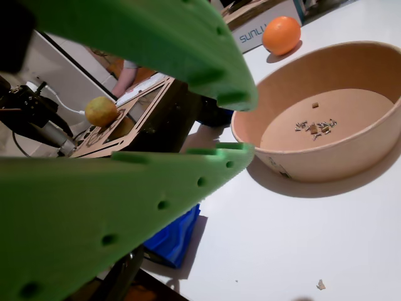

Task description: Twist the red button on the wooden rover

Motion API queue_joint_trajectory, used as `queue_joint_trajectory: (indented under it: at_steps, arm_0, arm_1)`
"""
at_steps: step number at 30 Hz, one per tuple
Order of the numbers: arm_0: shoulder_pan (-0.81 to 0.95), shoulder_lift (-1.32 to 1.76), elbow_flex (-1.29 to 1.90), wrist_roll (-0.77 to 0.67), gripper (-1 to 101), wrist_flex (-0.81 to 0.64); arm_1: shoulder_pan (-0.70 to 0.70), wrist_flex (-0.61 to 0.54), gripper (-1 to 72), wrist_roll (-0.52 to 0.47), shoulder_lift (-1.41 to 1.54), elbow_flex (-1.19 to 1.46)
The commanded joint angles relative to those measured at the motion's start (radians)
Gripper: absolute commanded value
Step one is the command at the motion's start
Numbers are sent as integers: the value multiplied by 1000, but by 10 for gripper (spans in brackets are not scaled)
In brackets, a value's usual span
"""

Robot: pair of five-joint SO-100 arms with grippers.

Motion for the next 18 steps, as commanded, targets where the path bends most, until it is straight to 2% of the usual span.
queue_joint_trajectory:
  at_steps: [1, 18]
  arm_0:
    - [14, -5, -28, -5, 163, 6]
    - [41, 34, -34, -9, 160, 8]
  arm_1:
    - [8, -5, 33, 6, 0, -3]
    - [8, -5, 33, 6, 0, -3]
